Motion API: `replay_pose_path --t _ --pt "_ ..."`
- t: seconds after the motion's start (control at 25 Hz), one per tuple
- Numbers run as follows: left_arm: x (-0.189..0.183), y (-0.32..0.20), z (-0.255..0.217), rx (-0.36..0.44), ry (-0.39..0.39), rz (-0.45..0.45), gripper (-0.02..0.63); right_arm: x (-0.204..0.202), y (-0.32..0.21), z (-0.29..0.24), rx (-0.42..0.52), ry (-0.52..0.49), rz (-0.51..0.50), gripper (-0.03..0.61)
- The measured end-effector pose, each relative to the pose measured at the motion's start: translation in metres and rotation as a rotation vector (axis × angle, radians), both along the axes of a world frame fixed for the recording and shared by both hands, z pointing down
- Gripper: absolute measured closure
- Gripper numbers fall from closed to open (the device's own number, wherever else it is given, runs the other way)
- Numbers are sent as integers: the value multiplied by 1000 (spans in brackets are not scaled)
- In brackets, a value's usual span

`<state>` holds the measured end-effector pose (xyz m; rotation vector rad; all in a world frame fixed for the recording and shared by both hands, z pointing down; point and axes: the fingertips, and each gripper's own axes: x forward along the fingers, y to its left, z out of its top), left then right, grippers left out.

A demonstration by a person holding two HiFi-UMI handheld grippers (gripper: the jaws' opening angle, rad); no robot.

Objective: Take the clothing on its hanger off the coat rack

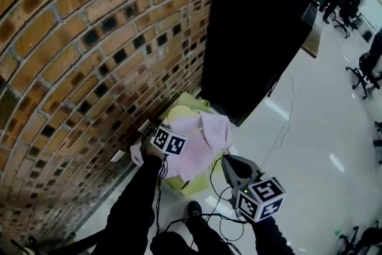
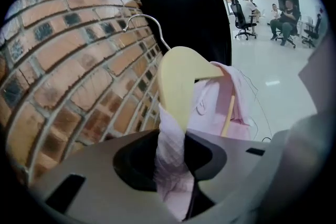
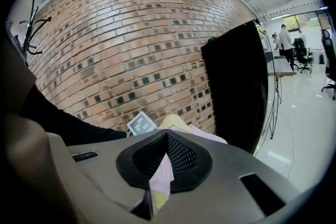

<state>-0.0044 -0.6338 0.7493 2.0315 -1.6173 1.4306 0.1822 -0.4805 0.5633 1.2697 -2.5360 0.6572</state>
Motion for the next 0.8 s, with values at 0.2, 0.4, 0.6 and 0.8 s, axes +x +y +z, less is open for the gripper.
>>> replay_pose_path --t 0.2,0.4,0.6,0.8 --pt "5 3 75 -97 20 -8 480 17 -3 38 -47 24 23 601" --pt "4 9 102 -87 -4 -20 348 23 -1 56 -64 30 31 601" --pt "9 40 62 -39 47 -13 319 10 -2 32 -53 -3 12 601" --pt "33 92 -59 85 341 -24 594 -11 -8 -5 -2 -55 -4 601"
